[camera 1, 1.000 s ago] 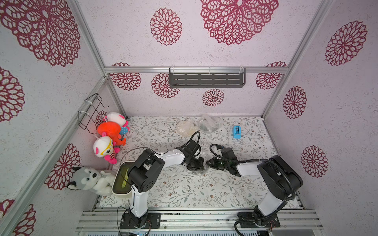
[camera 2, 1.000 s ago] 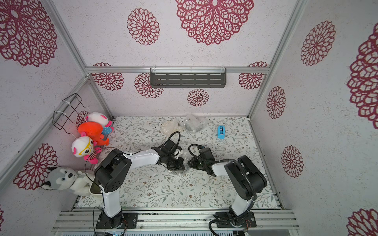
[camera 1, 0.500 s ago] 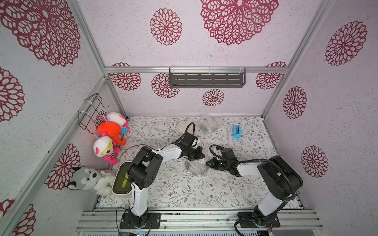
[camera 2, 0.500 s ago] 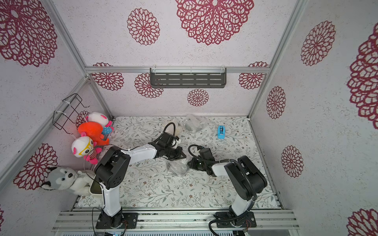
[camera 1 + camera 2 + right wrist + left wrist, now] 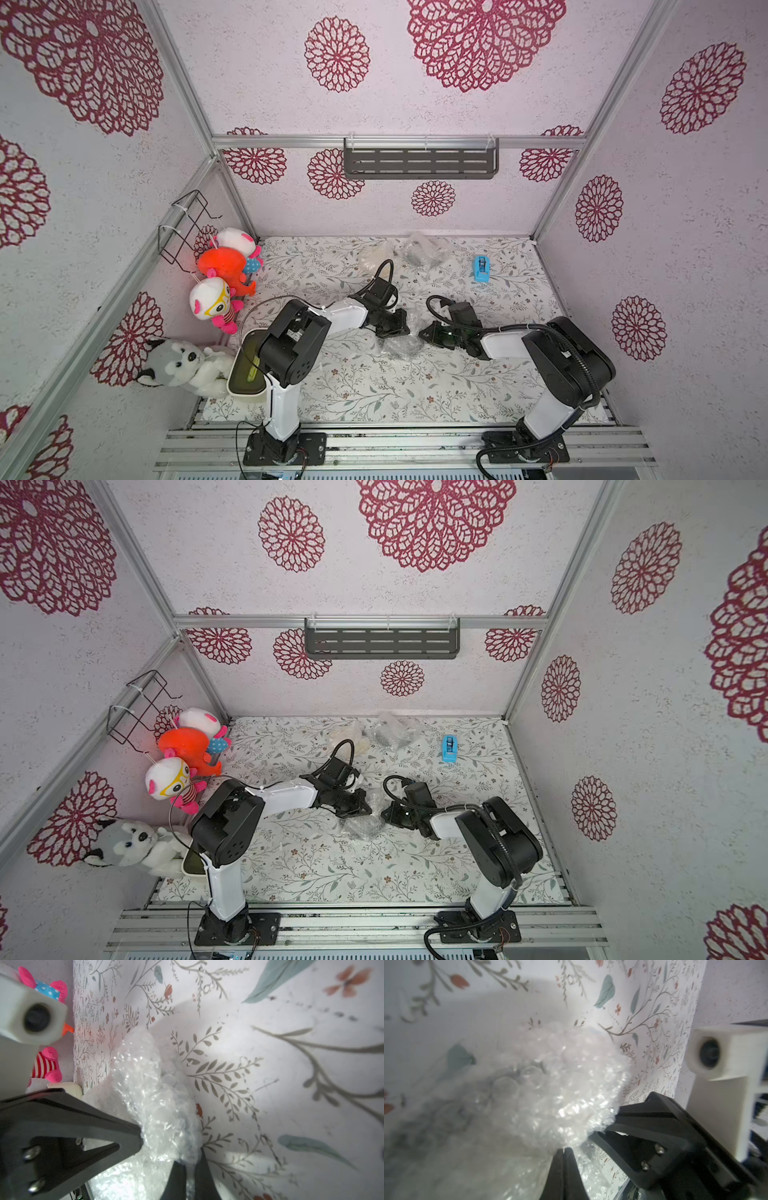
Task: Wrap dinner plates in bubble wrap
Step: Stick the tape on the bubble wrap.
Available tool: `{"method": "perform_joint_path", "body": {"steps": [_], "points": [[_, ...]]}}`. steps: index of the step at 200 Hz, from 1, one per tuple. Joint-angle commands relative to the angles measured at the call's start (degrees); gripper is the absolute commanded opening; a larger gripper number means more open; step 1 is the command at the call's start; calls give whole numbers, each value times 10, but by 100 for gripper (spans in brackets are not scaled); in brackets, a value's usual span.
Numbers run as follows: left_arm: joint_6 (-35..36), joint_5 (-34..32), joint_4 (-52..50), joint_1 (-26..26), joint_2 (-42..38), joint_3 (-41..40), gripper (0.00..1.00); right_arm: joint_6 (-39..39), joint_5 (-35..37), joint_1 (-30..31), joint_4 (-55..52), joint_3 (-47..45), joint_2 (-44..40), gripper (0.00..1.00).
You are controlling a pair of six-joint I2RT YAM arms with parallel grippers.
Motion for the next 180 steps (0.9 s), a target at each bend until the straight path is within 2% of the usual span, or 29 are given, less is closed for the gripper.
{"method": "perform_joint_path", "body": {"steps": [1,31,56,62,72,77,86,99,123,133,145,162,180], "points": [[16,-19,-64,-2,56,11,0,3,18,3,1,9,1,0],[18,-32,-28,-6,-8,7,1,7,9,3,3,13,-20,0],[6,-33,-24,-5,8,6,1,20,-4,3,-11,19,-36,0],[1,-27,-22,-6,18,5,0,21,3,3,-14,19,-40,9],[-4,-17,-22,-5,33,6,0,13,16,3,-24,19,-40,33],[-5,-14,-23,-4,38,8,0,9,20,1,-27,18,-38,40],[-4,-11,-23,-4,42,11,0,6,15,-1,-23,20,-27,45],[-2,-12,-25,-5,42,13,0,5,1,-2,-18,25,-7,47],[-4,-8,-22,-5,44,12,0,12,-25,-1,-6,36,23,44],[-4,-5,-20,-5,45,13,0,7,-24,0,-16,40,24,37],[-4,4,-19,-5,35,13,0,-3,-9,0,-37,42,15,23],[-3,7,-31,-5,-26,15,0,-21,11,-2,-71,43,-2,12],[6,-31,-48,-4,-109,9,11,-27,22,-2,-88,41,-11,4]]}}
